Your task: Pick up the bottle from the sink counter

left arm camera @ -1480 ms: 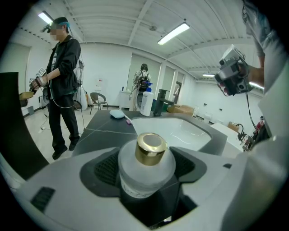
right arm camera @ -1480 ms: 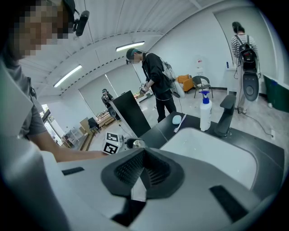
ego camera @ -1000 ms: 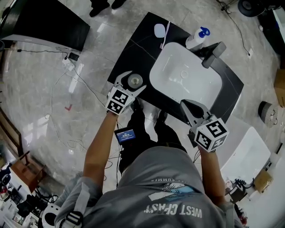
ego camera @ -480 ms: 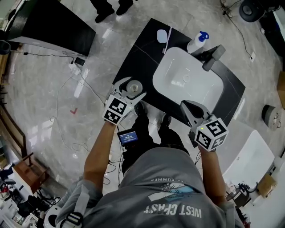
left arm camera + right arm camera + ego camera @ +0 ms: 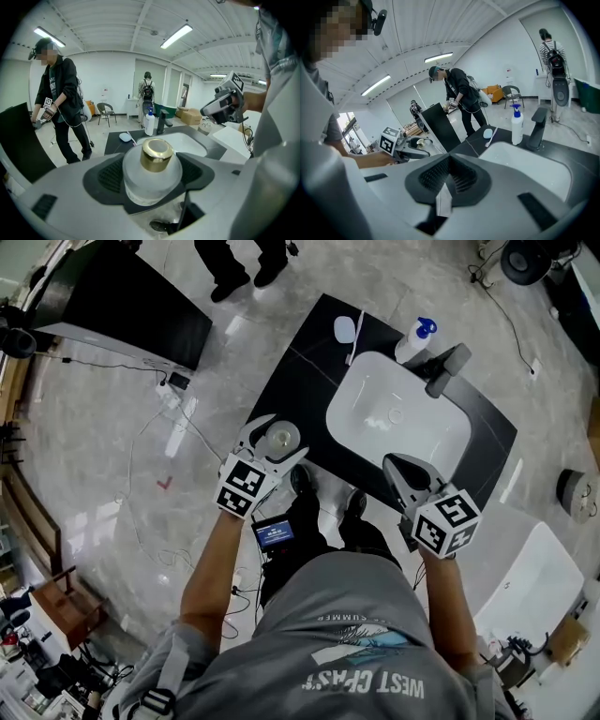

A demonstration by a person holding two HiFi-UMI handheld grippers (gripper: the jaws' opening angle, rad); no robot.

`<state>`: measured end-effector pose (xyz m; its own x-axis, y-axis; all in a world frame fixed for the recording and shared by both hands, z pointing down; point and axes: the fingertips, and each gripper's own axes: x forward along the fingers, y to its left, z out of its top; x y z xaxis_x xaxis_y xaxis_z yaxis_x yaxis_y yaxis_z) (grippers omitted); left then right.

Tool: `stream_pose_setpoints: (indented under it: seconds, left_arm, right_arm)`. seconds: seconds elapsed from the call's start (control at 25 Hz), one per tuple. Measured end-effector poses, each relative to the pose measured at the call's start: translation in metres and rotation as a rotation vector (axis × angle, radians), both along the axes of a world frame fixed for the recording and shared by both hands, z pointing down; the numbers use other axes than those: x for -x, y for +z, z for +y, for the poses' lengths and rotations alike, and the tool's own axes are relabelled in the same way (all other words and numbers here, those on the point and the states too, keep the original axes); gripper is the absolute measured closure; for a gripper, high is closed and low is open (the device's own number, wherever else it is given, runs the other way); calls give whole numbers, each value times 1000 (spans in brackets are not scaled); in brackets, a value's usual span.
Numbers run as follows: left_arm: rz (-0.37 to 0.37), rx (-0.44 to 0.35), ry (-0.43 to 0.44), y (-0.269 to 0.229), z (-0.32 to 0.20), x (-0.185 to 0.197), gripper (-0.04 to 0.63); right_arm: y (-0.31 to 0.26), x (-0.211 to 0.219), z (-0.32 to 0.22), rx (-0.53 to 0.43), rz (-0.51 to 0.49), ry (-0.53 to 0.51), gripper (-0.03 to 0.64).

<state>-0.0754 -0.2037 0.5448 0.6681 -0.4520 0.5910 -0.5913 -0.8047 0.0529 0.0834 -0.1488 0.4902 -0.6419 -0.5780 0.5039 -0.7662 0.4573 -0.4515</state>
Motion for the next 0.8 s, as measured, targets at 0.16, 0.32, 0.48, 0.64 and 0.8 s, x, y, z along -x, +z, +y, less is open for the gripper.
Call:
stream_pose_setpoints:
  seconds: [0.16, 0.32, 0.48, 0.64, 0.8]
  left_arm:
    - [-2, -9, -1, -15, 4, 0, 253]
    - [-1, -19, -7, -28, 7, 0, 253]
    - [1, -32, -19, -37, 8, 1, 253]
    - [1, -45, -30, -46, 7, 0, 253]
    - [3, -45, -42, -49, 8, 0, 255]
  right_arm:
    - [-9, -1, -1, -19, -7, 0, 615]
    - [-16, 0, -1, -43, -11, -17, 614]
    - [-25, 1, 0, -90, 13, -58, 615]
    - [-34, 0, -1, -118, 28, -82, 615]
    - [-38, -1, -3, -132, 23, -86, 615]
